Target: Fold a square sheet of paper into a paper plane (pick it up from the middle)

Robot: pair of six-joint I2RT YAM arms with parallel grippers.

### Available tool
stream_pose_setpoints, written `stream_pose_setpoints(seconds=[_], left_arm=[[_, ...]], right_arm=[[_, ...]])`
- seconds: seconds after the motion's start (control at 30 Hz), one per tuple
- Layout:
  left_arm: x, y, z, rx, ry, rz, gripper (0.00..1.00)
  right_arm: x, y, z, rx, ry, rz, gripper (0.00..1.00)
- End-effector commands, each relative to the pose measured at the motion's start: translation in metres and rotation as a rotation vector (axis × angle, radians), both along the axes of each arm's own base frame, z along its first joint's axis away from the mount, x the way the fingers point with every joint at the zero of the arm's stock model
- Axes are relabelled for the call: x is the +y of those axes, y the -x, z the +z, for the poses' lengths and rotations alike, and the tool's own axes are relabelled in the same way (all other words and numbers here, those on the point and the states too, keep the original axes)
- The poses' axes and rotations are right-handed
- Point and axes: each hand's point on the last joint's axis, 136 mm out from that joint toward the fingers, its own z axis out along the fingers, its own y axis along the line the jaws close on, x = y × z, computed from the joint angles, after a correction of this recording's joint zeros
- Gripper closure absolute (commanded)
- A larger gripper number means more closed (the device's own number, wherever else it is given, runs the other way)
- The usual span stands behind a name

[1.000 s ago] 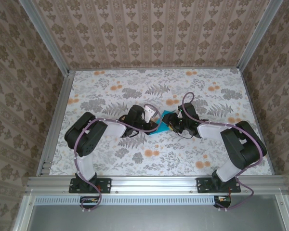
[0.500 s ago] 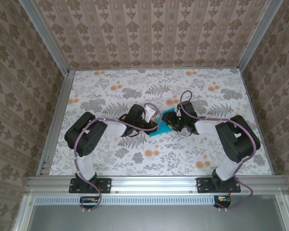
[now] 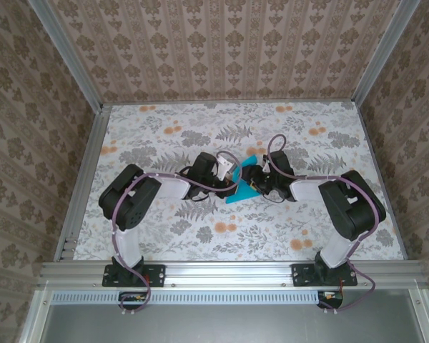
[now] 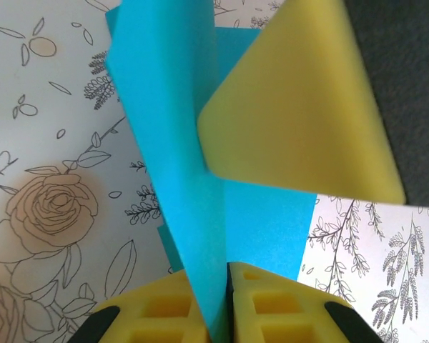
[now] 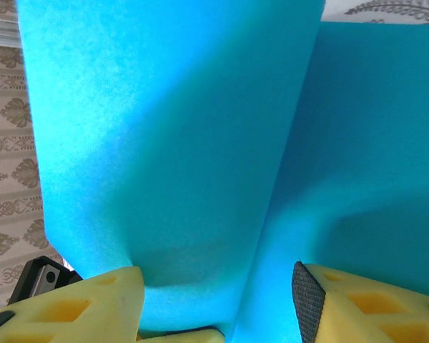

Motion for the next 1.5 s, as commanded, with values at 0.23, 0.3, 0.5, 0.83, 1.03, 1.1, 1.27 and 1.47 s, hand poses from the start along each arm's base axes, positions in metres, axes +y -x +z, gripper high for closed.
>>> stream_pose_setpoints(seconds=[0.23, 0.3, 0.5, 0.83, 1.03, 1.1, 1.27, 1.47], left_arm=[[-0.005, 0.002, -0.002, 0.055, -0.005, -0.029, 0.86], [-0.006, 0.002, -0.003, 0.057, -0.009, -0.031, 0.86], [-0.006, 0.002, 0.004, 0.045, 0.002, -0.036, 0.85], [0.002, -0.005, 0.038, -0.047, 0.043, 0.032, 0.73], [0.002, -0.005, 0.044, -0.062, 0.066, 0.036, 0.75], [0.000, -0.005, 0.041, -0.052, 0.067, 0.029, 0.76], [-0.004, -0.004, 0.032, -0.027, 0.060, 0.013, 0.76], [-0.007, 0.001, 0.022, -0.006, 0.033, -0.001, 0.76]], right_arm=[[-0.006, 0.006, 0.007, -0.071, -0.015, 0.011, 0.35], [-0.005, 0.005, 0.009, -0.078, -0.023, 0.015, 0.35], [-0.008, 0.007, 0.002, -0.048, -0.002, 0.007, 0.37], [-0.023, 0.012, -0.019, 0.035, 0.063, -0.045, 0.46], [-0.023, 0.010, -0.018, 0.034, 0.055, -0.050, 0.46], [-0.022, 0.010, -0.017, 0.031, 0.046, -0.048, 0.47], [-0.019, 0.008, -0.012, 0.018, 0.020, -0.043, 0.46], [-0.018, 0.007, -0.011, 0.012, 0.003, -0.045, 0.46]])
